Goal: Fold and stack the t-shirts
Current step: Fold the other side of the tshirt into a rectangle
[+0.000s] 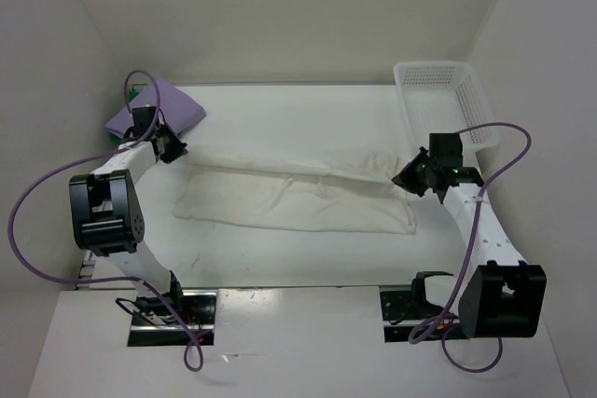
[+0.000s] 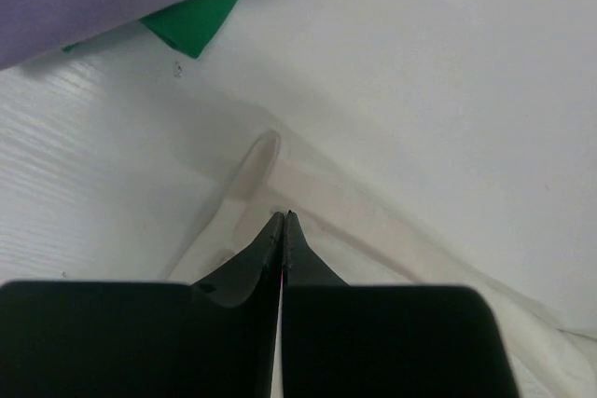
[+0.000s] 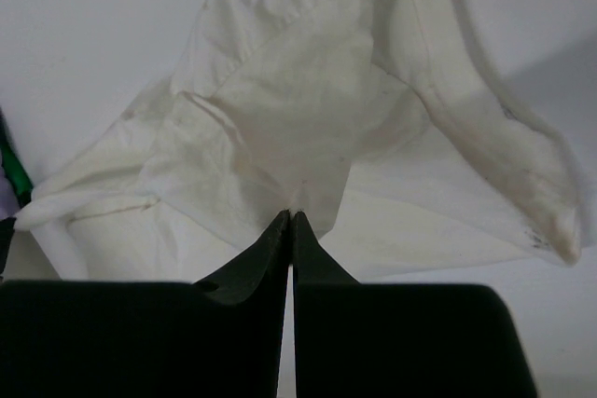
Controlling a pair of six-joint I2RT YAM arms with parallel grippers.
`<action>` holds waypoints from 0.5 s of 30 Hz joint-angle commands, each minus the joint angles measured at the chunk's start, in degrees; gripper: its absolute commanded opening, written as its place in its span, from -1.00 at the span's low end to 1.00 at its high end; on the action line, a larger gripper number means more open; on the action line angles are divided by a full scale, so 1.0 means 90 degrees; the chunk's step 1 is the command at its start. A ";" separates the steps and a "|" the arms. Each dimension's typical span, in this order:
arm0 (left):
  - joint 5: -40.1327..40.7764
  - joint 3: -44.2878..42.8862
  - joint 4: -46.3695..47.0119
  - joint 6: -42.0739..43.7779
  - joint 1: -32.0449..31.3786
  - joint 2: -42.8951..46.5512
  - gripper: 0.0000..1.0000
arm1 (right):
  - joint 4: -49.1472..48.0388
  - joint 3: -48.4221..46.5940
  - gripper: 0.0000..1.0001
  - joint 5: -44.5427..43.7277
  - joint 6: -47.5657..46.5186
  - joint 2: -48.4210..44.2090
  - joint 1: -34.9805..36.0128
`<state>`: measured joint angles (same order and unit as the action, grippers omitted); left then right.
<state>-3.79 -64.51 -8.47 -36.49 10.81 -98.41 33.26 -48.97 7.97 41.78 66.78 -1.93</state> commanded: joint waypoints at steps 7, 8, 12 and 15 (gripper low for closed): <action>0.0215 0.0585 0.0043 -0.0369 0.0108 0.0816 -0.47 | 0.0552 0.0500 -0.61 0.0248 0.0563 -0.0935 -0.0059; 0.0274 0.0741 -0.0025 -0.0369 0.0108 0.0904 -0.27 | 0.0553 0.0500 -0.54 0.0248 0.0621 -0.0936 -0.0059; 0.0743 0.0898 -0.0094 -0.0487 0.0108 0.1694 0.28 | 0.0621 0.0500 -0.39 0.0190 0.0554 -0.1102 -0.0059; 0.0530 0.0801 -0.0095 -0.0642 0.0108 0.1842 0.24 | 0.0350 0.0422 -0.45 0.0363 0.0242 -0.0996 -0.0059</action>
<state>0.47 -56.58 -10.48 -40.38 11.49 -84.51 37.36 -44.56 10.02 45.82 58.33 -2.13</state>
